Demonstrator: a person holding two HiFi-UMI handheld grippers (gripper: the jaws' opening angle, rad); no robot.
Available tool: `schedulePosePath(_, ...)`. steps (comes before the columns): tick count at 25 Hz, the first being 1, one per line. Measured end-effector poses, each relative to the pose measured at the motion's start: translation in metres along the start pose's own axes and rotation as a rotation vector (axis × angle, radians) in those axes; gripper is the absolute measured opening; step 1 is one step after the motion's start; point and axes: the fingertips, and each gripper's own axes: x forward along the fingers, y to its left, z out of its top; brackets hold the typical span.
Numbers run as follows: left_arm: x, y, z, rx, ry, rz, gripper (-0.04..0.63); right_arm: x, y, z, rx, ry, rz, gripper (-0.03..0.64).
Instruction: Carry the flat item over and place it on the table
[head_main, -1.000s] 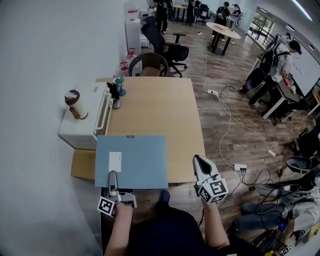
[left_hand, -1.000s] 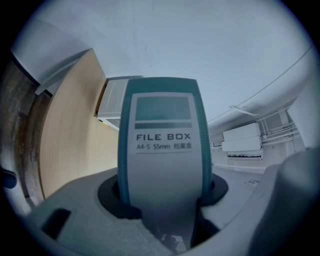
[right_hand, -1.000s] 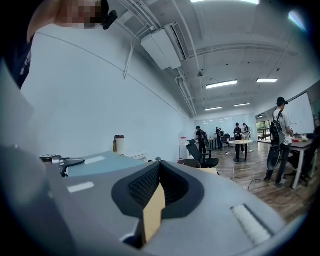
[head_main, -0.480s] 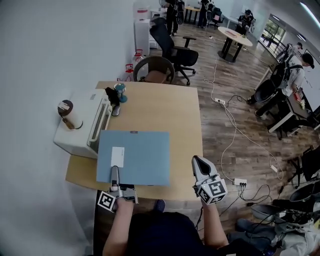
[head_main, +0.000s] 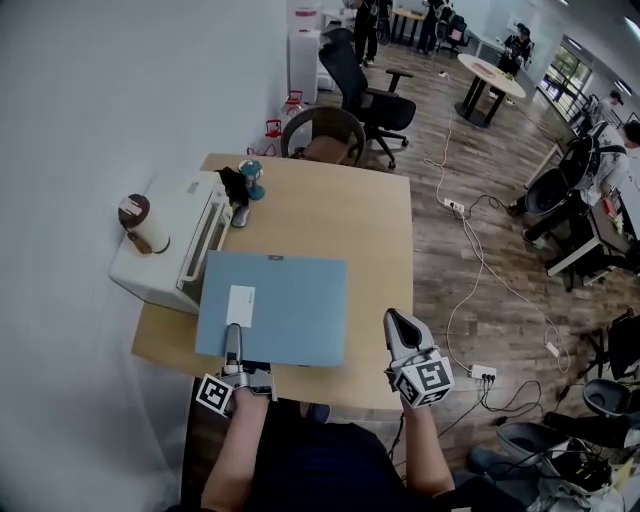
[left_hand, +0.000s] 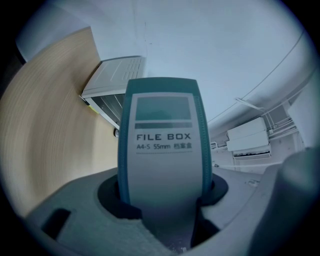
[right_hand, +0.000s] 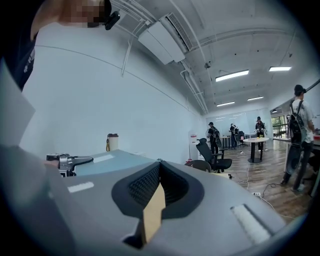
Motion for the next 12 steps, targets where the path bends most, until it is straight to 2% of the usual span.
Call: schedulePosePath(12,0.061,0.041,-0.010,-0.012,0.035,0.043,0.255,0.031,-0.028,-0.001,0.003,0.011,-0.044,-0.003)
